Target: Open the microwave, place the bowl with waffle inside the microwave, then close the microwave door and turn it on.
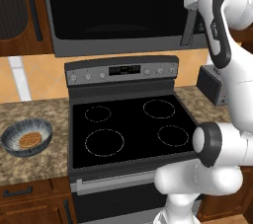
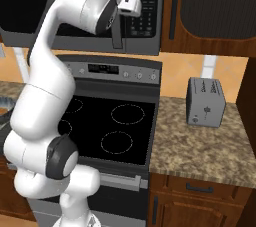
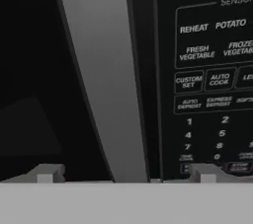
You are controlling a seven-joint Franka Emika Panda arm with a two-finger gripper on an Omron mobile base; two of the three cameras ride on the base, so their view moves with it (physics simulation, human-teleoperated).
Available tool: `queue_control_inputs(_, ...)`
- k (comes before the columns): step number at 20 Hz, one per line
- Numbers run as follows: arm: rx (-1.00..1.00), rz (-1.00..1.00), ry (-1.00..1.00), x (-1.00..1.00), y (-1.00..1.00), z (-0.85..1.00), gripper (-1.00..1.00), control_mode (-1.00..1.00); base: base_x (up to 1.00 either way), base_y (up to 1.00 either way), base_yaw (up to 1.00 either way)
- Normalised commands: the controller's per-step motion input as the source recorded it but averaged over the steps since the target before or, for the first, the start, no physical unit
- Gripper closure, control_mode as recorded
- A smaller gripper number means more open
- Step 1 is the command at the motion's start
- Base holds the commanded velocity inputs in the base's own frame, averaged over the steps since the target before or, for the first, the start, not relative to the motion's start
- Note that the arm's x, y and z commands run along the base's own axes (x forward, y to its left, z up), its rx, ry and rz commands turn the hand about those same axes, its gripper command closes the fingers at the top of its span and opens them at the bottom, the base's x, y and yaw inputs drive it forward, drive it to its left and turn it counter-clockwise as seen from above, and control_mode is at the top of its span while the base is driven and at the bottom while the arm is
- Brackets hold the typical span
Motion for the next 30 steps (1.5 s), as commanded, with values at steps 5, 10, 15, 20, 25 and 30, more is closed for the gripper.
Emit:
queue_control_inputs(5, 0.0, 0.0, -0.06, 0.27, 0.16, -0.17, -1.0, -1.0, 0.0, 0.0, 0.0)
queue_control_inputs(10, 0.0, 0.0, 0.01, 0.4, 0.24, -0.34, -1.0, -1.0, 0.0, 0.0, 0.0)
queue_control_inputs(15, 0.03, 0.0, 0.0, 0.43, 0.0, -0.11, -1.0, -1.0, 0.0, 0.0, 0.0)
queue_control_inputs(20, 0.03, 0.0, 0.0, 0.35, 0.0, -0.2, -1.0, -1.0, 0.0, 0.0, 0.0)
queue_control_inputs(25, 0.01, 0.0, 0.02, 0.29, 0.0, -0.15, 1.0, -1.0, 0.0, 0.0, 0.0)
queue_control_inputs(30, 0.0, 0.0, 0.01, -0.05, 0.0, 0.0, 1.0, -1.0, 0.0, 0.0, 0.0)
